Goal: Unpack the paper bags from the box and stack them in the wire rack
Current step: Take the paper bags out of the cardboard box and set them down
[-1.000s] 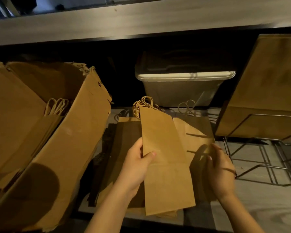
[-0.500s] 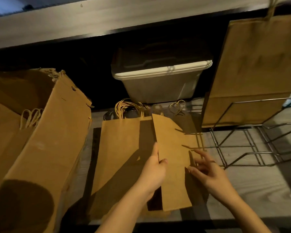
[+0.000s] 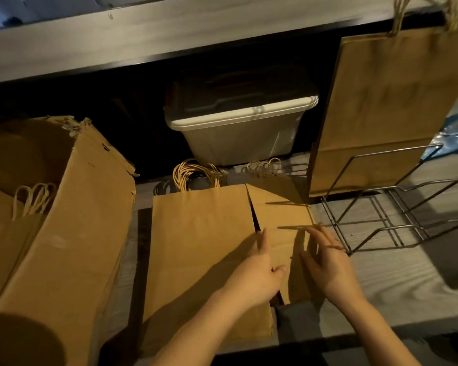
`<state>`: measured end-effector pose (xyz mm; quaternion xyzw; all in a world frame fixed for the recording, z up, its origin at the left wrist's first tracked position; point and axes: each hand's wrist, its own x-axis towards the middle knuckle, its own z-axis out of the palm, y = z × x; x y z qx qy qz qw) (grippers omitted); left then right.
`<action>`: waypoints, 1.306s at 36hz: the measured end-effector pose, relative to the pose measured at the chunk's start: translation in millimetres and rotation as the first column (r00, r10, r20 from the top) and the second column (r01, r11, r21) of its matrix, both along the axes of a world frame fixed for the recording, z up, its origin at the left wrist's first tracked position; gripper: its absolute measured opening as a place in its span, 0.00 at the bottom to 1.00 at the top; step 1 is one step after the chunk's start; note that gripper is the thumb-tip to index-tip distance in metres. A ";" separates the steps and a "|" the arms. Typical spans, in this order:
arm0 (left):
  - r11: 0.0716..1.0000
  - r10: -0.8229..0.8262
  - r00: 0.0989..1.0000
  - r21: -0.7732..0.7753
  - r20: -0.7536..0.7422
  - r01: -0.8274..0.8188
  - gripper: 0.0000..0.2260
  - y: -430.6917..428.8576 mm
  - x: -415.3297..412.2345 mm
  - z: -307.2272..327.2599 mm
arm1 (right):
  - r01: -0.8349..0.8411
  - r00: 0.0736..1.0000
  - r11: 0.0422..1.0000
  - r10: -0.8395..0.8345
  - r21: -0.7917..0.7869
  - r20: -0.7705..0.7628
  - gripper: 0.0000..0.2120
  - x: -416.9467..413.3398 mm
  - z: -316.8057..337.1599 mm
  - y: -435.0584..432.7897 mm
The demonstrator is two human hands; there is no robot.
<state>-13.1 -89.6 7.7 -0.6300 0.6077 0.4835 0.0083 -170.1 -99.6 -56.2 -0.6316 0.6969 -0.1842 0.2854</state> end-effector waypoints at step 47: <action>0.856 0.300 0.886 -0.510 0.352 -0.087 0.19 61.7 286.6 204.9 | -0.940 0.259 0.124 0.866 -0.317 -0.427 0.22 273.1 241.9 -52.6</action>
